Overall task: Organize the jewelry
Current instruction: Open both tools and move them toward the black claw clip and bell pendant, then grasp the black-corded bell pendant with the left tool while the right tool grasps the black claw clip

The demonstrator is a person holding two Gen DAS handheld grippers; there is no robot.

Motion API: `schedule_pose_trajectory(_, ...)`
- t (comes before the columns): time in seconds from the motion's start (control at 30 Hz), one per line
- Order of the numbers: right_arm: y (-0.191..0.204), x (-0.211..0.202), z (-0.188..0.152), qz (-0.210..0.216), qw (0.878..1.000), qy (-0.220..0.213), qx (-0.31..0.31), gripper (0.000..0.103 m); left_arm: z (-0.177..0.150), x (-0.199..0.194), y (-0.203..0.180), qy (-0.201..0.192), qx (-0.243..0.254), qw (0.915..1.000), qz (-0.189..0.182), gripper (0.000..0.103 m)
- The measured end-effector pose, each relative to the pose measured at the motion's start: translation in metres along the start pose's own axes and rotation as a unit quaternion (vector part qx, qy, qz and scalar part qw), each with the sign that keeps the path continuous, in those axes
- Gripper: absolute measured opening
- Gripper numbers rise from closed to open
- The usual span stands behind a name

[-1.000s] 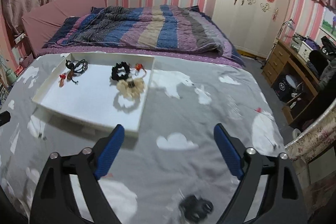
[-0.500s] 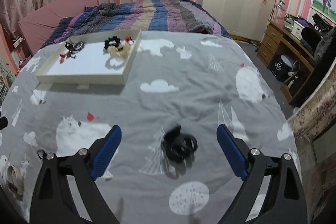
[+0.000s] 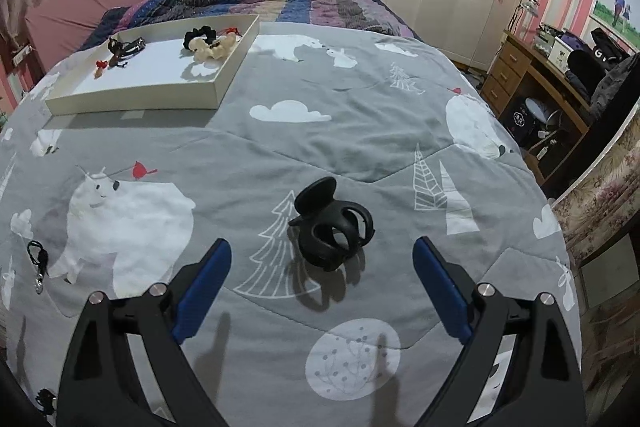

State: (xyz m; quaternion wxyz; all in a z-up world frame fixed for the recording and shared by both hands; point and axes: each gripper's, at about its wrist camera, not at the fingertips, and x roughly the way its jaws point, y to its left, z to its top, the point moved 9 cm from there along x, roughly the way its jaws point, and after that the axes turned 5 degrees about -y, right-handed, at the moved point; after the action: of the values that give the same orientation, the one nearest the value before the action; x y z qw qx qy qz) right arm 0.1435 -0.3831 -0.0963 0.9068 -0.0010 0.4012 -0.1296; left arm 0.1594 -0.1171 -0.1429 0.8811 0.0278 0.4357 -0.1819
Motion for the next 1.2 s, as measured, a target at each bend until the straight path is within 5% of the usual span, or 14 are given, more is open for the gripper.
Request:
schedule_pose_trajectory(0.4, -0.004, 0.017, -0.006, -0.002, 1.000, 0.016, -0.001, 0.092, -0.008, 0.028, -0.020, 0.029, 0.011, 0.9994, -0.016, 0.063)
schedule_pose_trajectory(0.53, -0.004, 0.022, -0.008, -0.002, 1.000, 0.019, -0.002, 0.092, -0.007, 0.033, -0.019, 0.027, 0.013, 0.9995, -0.005, 0.063)
schedule_pose_trajectory(0.67, -0.007, 0.026, -0.008, 0.000, 1.000, 0.021, 0.003, 0.092, -0.011, 0.043, -0.023, 0.038, 0.020, 0.9991, -0.002, 0.049)
schedule_pose_trajectory(0.97, -0.010, 0.035, -0.004, 0.015, 0.999, 0.024, 0.019, 0.091, -0.008, 0.049, -0.034, 0.040, 0.045, 0.9981, 0.012, 0.036)
schedule_pose_trajectory(1.07, -0.010, 0.038, -0.004, 0.019, 0.999, 0.029, 0.021, 0.070, -0.007, 0.049, -0.034, 0.040, 0.046, 0.9981, 0.010, 0.017)
schedule_pose_trajectory(1.13, -0.008, 0.041, -0.007, 0.030, 0.998, 0.041, 0.026, 0.055, -0.008, 0.048, -0.035, 0.040, 0.048, 0.9980, 0.008, 0.014)
schedule_pose_trajectory(1.2, -0.007, 0.041, -0.008, 0.032, 0.998, 0.041, 0.027, 0.052, -0.009, 0.047, -0.035, 0.040, 0.049, 0.9980, 0.006, 0.013)
